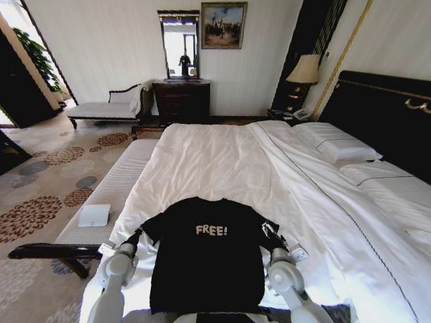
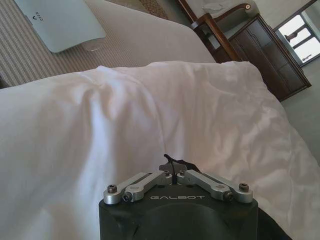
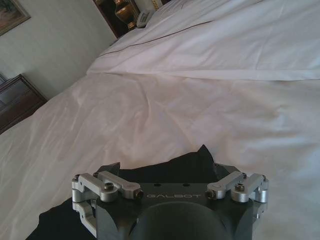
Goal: Fold the clothes on the bed.
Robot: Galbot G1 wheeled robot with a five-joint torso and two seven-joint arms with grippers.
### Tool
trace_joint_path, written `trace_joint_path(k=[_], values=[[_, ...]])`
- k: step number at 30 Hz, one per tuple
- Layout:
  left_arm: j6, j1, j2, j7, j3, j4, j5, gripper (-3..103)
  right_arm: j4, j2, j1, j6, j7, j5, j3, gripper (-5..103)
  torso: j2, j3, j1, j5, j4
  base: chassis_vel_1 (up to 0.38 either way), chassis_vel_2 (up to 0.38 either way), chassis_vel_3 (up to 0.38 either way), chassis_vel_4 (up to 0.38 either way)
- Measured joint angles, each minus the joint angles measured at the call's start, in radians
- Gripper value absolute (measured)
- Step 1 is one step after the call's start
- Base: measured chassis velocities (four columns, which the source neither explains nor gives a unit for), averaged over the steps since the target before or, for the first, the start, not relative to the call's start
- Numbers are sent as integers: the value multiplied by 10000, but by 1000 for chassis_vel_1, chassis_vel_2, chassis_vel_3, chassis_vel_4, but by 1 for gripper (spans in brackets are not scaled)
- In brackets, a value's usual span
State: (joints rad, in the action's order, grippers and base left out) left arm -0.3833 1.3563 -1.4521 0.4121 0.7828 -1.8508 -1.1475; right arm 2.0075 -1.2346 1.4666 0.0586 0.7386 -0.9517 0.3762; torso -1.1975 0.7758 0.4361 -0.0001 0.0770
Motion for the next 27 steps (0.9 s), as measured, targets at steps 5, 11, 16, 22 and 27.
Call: trace_joint_path(k=[5,11,16,22,27], values=[[94,-456,100,1,5,447,9,0,27,57,60,-1,5,1,37,100,1,0,0,0,0,0,0,0,0],[103,-731,290,2,168,700,-45,0,78,93,56,-7,16,-2,59,100,0,0,0,1,1,0,0,0,0],[137,-784,375,-32,193,754,-50,0,47,99,15,-11,18,-5,45,100,0,0,0,0,0,0,0,0,0],[243,-800,326,-72,109,983,161,0,-16,52,-16,-16,18,-5,2,100,1,0,0,1,0,0,0,0,0],[287,-799,170,-101,18,1131,372,0,-46,65,-6,-16,17,-6,12,100,0,0,0,1,0,0,0,0,0]])
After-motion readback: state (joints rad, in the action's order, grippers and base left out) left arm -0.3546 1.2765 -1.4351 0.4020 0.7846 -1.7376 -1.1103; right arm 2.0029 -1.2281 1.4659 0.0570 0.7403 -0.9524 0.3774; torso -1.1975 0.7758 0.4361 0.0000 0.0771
